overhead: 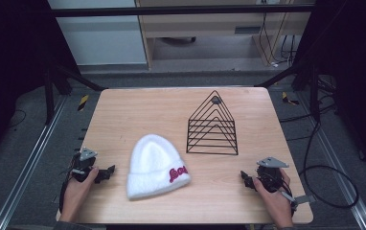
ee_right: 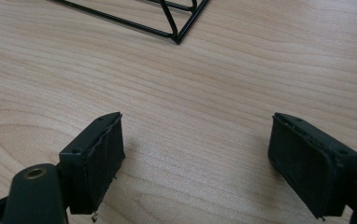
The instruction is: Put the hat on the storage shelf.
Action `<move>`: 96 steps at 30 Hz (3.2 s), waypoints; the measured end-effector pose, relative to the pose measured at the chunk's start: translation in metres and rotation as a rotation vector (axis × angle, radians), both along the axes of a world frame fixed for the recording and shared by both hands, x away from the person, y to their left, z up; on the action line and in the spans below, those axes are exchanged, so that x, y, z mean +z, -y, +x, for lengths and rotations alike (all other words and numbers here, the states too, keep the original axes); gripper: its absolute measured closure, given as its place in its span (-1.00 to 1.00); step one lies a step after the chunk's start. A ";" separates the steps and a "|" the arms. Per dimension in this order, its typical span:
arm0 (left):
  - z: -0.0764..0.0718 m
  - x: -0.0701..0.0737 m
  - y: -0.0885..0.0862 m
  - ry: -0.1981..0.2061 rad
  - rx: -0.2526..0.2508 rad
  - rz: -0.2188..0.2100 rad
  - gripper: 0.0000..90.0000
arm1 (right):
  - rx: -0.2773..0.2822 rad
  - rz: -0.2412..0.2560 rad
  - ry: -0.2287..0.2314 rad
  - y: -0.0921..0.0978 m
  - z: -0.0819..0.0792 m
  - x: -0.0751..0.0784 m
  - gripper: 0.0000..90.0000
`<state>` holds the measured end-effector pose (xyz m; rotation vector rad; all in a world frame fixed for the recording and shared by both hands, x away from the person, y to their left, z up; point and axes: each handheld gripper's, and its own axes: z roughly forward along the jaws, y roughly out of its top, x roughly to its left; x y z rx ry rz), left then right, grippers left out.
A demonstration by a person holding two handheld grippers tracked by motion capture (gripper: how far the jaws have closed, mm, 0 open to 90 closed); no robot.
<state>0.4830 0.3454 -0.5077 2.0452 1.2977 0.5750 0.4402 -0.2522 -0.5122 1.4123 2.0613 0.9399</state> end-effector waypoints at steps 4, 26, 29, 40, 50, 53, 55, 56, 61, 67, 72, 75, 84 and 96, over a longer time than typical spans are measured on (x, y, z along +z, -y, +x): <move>0.002 0.005 0.003 -0.027 -0.039 -0.018 -0.89 | 0.000 -0.003 0.000 -0.002 0.001 0.000 -0.59; 0.057 0.081 0.081 -0.080 -0.308 -0.013 -0.79 | 0.022 -0.003 0.001 -0.005 0.005 0.000 -0.58; 0.069 0.079 0.091 -0.092 -0.315 -0.025 -0.78 | 0.026 -0.004 0.001 -0.006 0.005 0.000 -0.58; 0.089 0.066 0.108 -0.087 -0.326 0.033 -0.61 | 0.025 -0.004 0.000 -0.006 0.005 0.000 -0.58; 0.098 0.048 0.118 -0.110 -0.337 0.046 -0.39 | 0.027 -0.005 0.001 -0.006 0.005 0.000 -0.58; 0.098 0.047 0.121 -0.114 -0.341 0.047 -0.32 | 0.027 -0.005 0.001 -0.006 0.005 0.000 -0.58; 0.098 0.045 0.122 -0.120 -0.345 0.072 -0.23 | 0.027 -0.005 0.001 -0.006 0.005 0.000 -0.58; 0.098 0.045 0.122 -0.120 -0.345 0.072 -0.19 | 0.028 -0.005 0.001 -0.006 0.005 0.000 -0.58; 0.101 0.040 0.122 -0.130 -0.331 0.051 -0.07 | 0.030 -0.004 0.001 -0.006 0.005 0.000 -0.58; 0.102 0.038 0.124 -0.137 -0.338 0.069 -0.03 | 0.029 -0.003 0.000 -0.006 0.005 0.000 -0.58; 0.102 0.036 0.125 -0.150 -0.339 0.066 0.06 | 0.030 -0.004 0.001 -0.006 0.005 0.000 -0.58; 0.101 0.035 0.127 -0.147 -0.336 0.062 0.30 | 0.029 -0.002 0.000 -0.006 0.005 0.000 -0.58; 0.100 0.032 0.128 -0.165 -0.331 0.084 0.65 | 0.030 -0.003 0.000 -0.006 0.005 0.000 -0.58; 0.088 0.048 0.129 -0.113 -0.343 0.067 0.79 | 0.029 -0.003 0.000 -0.006 0.005 0.000 -0.58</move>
